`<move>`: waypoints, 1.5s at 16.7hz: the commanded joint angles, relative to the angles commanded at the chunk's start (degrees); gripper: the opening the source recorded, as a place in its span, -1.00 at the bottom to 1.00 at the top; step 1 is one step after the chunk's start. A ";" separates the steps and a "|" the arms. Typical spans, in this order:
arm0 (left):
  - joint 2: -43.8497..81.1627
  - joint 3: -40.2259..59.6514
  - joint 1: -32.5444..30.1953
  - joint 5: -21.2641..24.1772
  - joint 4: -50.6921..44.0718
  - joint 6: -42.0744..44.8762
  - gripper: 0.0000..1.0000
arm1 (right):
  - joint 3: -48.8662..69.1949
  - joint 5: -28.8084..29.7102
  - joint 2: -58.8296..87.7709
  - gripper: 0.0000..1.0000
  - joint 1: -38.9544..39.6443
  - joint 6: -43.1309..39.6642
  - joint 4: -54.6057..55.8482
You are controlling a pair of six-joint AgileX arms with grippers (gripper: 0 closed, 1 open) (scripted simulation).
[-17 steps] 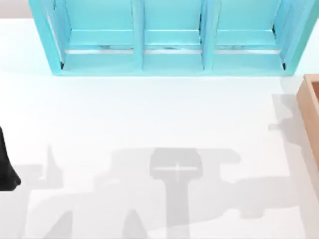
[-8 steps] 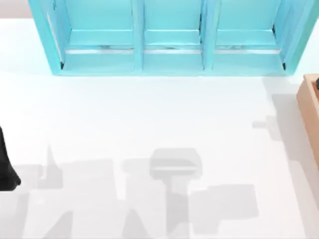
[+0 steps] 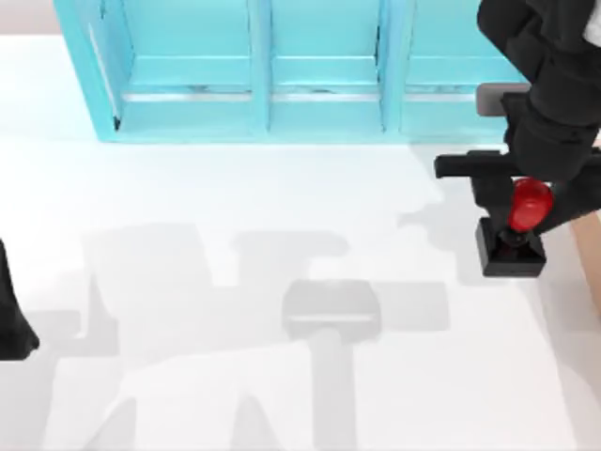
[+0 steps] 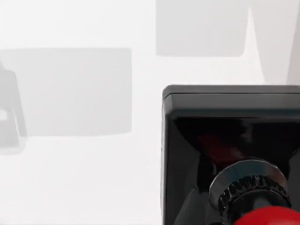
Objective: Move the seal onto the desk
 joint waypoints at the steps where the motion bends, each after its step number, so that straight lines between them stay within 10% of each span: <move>1: 0.00 0.00 0.00 0.00 0.00 0.00 1.00 | 0.68 0.05 2.45 -1.00 1.59 1.72 2.04; 19: 0.00 0.00 0.00 0.00 0.00 0.00 1.00 | -4.94 0.33 8.47 -1.00 4.56 4.92 14.89; 25: 0.00 0.00 0.00 0.00 0.00 0.00 1.00 | -4.94 0.33 8.47 -0.10 4.56 4.92 14.89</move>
